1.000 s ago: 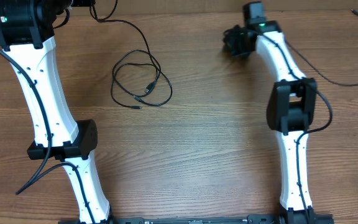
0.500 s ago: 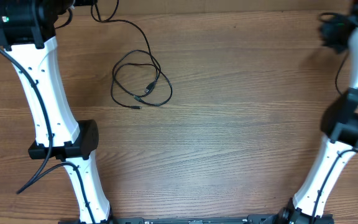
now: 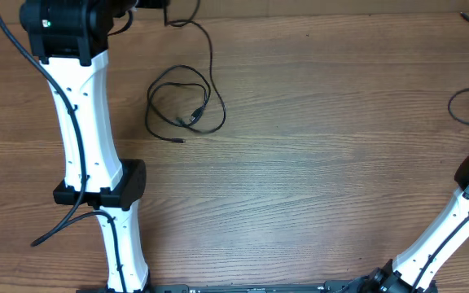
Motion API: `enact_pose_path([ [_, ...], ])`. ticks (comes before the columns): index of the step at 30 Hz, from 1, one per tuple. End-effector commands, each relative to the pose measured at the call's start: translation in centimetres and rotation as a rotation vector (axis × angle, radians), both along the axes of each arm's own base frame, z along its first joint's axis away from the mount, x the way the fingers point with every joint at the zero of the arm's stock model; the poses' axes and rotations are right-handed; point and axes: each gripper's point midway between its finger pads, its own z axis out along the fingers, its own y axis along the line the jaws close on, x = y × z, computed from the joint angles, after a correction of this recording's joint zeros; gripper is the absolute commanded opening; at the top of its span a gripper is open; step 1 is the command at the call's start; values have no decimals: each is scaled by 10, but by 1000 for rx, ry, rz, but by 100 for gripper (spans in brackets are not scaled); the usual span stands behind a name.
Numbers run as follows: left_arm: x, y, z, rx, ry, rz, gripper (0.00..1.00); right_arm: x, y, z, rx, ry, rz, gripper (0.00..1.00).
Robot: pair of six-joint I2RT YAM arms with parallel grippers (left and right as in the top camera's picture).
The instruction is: Untangle cables
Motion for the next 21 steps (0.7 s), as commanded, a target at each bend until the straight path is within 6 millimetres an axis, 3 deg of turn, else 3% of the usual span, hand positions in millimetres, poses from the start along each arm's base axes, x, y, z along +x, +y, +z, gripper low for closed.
enact_pose_path([
  [1,-1,-12,6,-14,-23,-22,4,22,13,36,-101,-66,92,4],
  [5,-2,-16,7,-27,-18,-22,4,44,22,43,-163,-115,141,4],
  [8,-2,-16,7,-50,-5,-10,5,59,28,38,-180,-139,157,4],
  [16,-2,-17,7,-83,13,6,5,78,39,-12,-162,-104,181,4],
  [19,-2,-17,7,-83,13,6,5,77,39,-18,-156,-91,180,4],
  [21,-2,-17,7,-82,13,6,5,76,40,-19,-152,-86,180,12],
])
